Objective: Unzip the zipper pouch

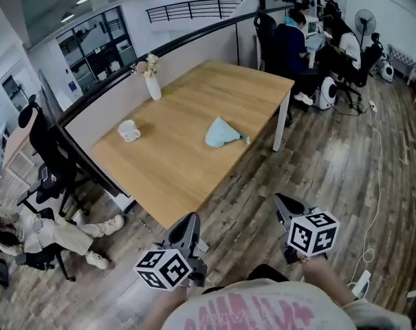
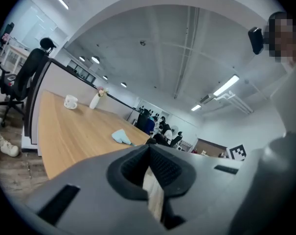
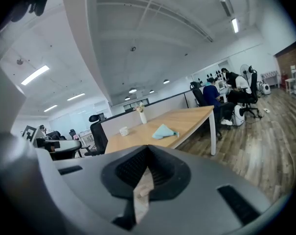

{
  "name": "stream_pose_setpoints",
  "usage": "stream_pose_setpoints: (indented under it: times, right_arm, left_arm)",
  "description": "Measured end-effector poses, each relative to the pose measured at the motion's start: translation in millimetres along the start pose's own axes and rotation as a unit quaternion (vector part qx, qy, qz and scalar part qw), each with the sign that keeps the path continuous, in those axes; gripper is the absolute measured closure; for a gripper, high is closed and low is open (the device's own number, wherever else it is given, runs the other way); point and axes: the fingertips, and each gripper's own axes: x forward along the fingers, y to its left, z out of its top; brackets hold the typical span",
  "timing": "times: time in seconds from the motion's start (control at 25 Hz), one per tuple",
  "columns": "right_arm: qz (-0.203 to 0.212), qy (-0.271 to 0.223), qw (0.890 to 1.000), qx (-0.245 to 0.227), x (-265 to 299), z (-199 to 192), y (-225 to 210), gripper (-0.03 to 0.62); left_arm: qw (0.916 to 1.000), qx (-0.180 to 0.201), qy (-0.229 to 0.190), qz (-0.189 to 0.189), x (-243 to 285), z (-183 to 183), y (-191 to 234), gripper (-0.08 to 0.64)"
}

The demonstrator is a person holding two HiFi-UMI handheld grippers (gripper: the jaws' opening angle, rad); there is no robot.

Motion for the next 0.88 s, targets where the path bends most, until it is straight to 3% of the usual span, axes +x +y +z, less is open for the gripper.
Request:
stream_pose_setpoints:
  times: [0.16, 0.28, 0.6, 0.88]
  right_arm:
    - [-0.017, 0.044, 0.998, 0.05, 26.9, -26.0, -27.8, 0.595]
    - [-0.009, 0.057, 0.996, 0.068, 64.5, -22.9, -42.0, 0.595]
    - [0.046, 0.088, 0.995, 0.03, 189.9, 37.9, -78.6, 0.595]
    - [0.095, 0.101, 0.99, -0.004, 289.5, 94.3, -102.0, 0.595]
  left_arm:
    - [0.999, -0.008, 0.044, 0.001, 30.3, -20.3, 14.3, 0.56]
    - [0.9985, -0.015, 0.051, 0.012, 56.6, -16.5, 35.5, 0.56]
    - [0.9983, -0.031, 0.018, 0.046, 151.8, 30.9, 78.1, 0.56]
    - [0.994, -0.041, -0.017, 0.1, 211.6, 70.4, 115.8, 0.56]
